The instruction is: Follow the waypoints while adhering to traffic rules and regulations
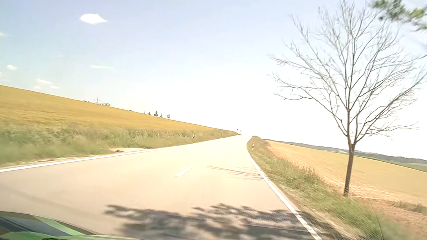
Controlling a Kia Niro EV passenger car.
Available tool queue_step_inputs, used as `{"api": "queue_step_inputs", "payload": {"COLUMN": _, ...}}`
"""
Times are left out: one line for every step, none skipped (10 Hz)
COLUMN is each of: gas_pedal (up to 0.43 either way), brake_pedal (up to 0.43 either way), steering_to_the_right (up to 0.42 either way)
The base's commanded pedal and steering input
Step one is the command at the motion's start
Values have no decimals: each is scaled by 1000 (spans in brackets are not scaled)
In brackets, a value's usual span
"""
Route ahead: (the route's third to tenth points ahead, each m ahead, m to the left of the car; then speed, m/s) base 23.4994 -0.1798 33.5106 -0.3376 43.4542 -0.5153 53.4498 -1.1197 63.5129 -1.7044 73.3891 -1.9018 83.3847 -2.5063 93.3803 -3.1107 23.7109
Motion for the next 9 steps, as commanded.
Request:
{"api": "queue_step_inputs", "payload": {"gas_pedal": 177, "brake_pedal": 0, "steering_to_the_right": 3}}
{"api": "queue_step_inputs", "payload": {"gas_pedal": 189, "brake_pedal": 0, "steering_to_the_right": 4}}
{"api": "queue_step_inputs", "payload": {"gas_pedal": 197, "brake_pedal": 0, "steering_to_the_right": 3}}
{"api": "queue_step_inputs", "payload": {"gas_pedal": 209, "brake_pedal": 0, "steering_to_the_right": 4}}
{"api": "queue_step_inputs", "payload": {"gas_pedal": 228, "brake_pedal": 0, "steering_to_the_right": 4}}
{"api": "queue_step_inputs", "payload": {"gas_pedal": 240, "brake_pedal": 0, "steering_to_the_right": 4}}
{"api": "queue_step_inputs", "payload": {"gas_pedal": 240, "brake_pedal": 0, "steering_to_the_right": 4}}
{"api": "queue_step_inputs", "payload": {"gas_pedal": 248, "brake_pedal": 0, "steering_to_the_right": 4}}
{"api": "queue_step_inputs", "payload": {"gas_pedal": 248, "brake_pedal": 0, "steering_to_the_right": 4}}
